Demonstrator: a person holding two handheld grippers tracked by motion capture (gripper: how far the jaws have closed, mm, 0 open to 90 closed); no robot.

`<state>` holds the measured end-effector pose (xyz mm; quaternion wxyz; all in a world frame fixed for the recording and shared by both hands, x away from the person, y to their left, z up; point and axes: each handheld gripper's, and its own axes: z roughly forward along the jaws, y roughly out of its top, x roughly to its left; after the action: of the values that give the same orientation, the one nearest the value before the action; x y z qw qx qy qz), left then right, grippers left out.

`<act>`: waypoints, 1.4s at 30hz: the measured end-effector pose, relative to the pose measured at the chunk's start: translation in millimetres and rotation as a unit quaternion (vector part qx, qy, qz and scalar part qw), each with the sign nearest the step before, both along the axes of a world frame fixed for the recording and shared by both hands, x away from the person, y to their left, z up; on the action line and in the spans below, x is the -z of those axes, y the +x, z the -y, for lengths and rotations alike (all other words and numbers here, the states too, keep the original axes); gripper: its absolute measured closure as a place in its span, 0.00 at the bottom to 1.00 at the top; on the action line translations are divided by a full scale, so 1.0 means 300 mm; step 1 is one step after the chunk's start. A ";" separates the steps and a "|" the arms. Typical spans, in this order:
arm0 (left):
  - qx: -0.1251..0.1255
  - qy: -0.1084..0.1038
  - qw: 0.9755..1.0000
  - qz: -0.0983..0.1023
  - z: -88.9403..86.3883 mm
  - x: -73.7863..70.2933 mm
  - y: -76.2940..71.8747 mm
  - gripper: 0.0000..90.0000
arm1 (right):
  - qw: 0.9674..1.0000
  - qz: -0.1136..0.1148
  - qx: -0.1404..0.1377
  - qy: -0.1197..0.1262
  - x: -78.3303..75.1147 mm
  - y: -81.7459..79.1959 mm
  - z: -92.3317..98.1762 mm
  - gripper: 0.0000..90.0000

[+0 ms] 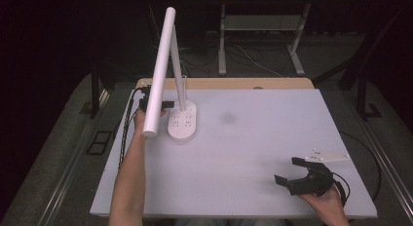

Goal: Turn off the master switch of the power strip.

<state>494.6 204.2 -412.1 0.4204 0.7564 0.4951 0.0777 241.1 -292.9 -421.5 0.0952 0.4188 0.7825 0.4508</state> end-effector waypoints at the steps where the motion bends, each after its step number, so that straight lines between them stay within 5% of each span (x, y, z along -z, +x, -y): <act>1: -0.001 0.000 1.000 0.000 0.003 0.003 0.001 0.99 | 1.000 0.001 0.000 0.000 0.000 0.000 0.000 0.00; 10: 0.006 0.006 1.000 -0.015 0.020 0.037 0.012 1.00 | 1.000 0.000 0.001 -0.001 0.001 0.000 0.001 0.00; 16: -0.010 -0.016 1.000 -0.024 0.042 0.054 0.019 1.00 | 1.000 0.000 0.001 0.000 0.001 0.000 -0.002 0.00; 28: -0.004 -0.005 1.000 -0.030 0.041 0.045 0.017 1.00 | 1.000 0.004 0.001 0.000 -0.002 -0.005 0.003 0.00; 42: -0.018 -0.029 0.999 -0.035 0.023 0.055 0.020 1.00 | 1.000 0.005 -0.002 -0.002 -0.002 -0.006 -0.001 0.00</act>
<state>500.6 197.1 -428.7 0.4236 0.7368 0.5251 0.0444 239.4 -292.6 -420.9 0.0995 0.4150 0.7837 0.4514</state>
